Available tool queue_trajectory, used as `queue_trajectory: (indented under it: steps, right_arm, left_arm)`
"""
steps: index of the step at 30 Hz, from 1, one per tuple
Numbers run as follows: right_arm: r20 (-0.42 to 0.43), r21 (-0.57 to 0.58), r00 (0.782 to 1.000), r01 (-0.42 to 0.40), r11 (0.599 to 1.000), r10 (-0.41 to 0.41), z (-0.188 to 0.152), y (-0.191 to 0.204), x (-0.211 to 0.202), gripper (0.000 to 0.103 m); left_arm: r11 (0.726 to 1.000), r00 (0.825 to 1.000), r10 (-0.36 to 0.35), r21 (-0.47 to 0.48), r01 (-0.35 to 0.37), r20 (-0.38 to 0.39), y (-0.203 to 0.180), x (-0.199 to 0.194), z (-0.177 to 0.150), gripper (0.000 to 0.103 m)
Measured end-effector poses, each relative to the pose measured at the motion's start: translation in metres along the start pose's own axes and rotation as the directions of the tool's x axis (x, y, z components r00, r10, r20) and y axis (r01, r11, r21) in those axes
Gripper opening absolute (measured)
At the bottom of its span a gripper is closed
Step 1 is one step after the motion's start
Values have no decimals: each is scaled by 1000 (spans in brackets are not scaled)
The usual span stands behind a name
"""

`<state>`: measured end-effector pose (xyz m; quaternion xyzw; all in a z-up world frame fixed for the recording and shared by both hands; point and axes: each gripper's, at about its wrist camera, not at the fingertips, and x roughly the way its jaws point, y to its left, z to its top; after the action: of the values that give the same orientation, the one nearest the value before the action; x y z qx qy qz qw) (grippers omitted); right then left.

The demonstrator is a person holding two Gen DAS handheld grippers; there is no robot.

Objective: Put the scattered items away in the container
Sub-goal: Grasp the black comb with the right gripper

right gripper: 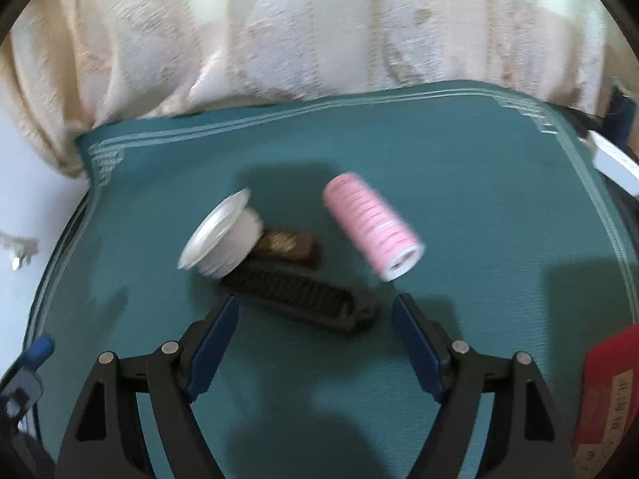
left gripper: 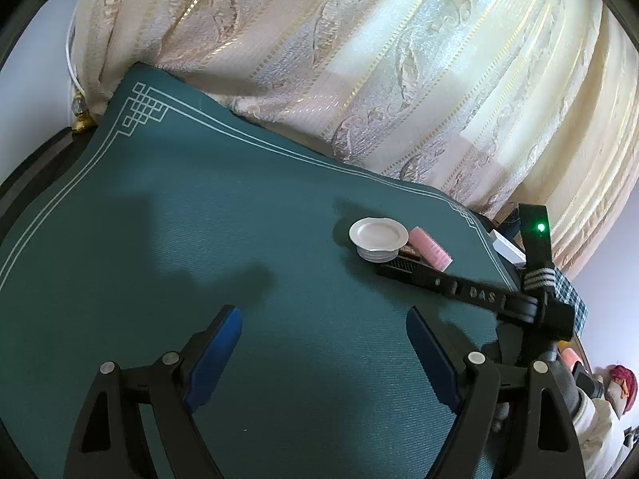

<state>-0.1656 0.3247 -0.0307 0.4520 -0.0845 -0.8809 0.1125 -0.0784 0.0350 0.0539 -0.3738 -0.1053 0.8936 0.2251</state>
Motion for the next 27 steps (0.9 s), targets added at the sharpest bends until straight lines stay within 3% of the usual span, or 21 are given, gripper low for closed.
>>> queue_trajectory:
  steps: [7, 13, 23, 27]
  right_arm:
    - [-69, -98, 986, -158, 983, 152, -32, 32, -22, 83]
    - [-6, -69, 1000, -24, 997, 24, -20, 24, -20, 80]
    - [-11, -216, 991, 130, 968, -136, -11, 54, 14, 48]
    - [-20, -241, 990, 131, 962, -140, -14, 54, 13, 35]
  left_arm:
    - [1000, 1000, -4, -11, 4, 8, 2, -3, 1, 86]
    - [1000, 1000, -6, -4, 6, 10, 0, -3, 0, 86]
    - [1000, 1000, 13, -7, -13, -9, 3, 4, -2, 86]
    - [1000, 999, 28, -8, -28, -18, 6, 8, -4, 86]
